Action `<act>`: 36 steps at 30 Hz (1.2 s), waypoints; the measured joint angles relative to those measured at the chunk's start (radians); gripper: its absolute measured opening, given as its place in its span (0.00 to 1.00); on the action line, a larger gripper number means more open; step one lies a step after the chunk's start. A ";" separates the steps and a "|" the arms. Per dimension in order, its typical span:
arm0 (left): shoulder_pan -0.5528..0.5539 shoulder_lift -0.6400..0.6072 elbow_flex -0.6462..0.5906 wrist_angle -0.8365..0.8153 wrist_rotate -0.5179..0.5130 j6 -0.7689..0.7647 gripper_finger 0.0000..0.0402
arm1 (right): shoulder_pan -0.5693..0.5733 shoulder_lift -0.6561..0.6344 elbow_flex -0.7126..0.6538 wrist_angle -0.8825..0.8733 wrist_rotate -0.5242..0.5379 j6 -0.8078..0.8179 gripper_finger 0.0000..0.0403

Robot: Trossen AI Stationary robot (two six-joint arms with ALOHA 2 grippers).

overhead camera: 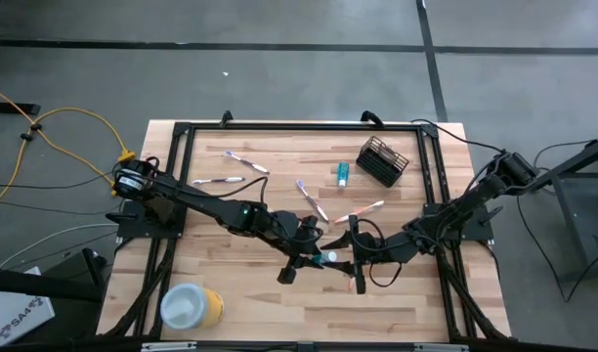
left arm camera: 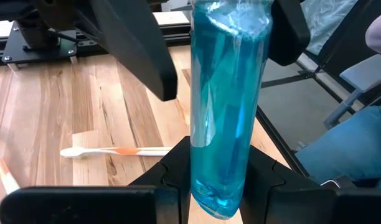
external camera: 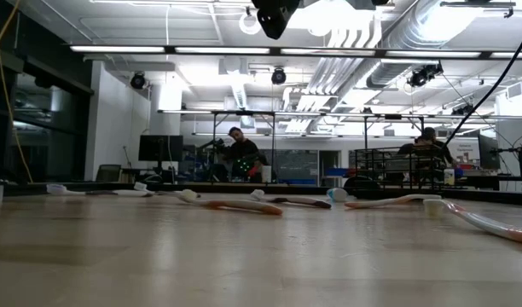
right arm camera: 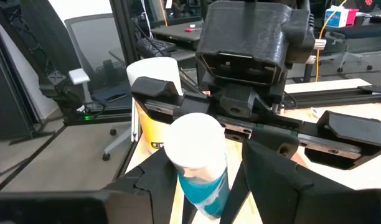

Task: Pick & Place toothbrushing station
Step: Put the bottom blue mouthwash bottle into the middle of the black mesh organizer

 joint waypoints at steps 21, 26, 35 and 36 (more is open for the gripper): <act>0.000 0.000 0.000 -0.001 0.001 -0.014 0.24 | -0.003 -0.002 0.000 -0.007 -0.053 0.029 0.21; -0.002 0.000 0.000 0.004 0.002 0.012 0.28 | -0.002 -0.002 0.000 -0.014 -0.062 0.053 0.21; -0.002 0.000 0.000 0.010 0.001 0.038 0.31 | 0.000 -0.002 0.000 -0.061 -0.059 0.093 0.21; -0.002 0.000 0.000 0.011 0.001 0.039 0.31 | 0.000 -0.002 0.000 -0.066 -0.059 0.100 0.21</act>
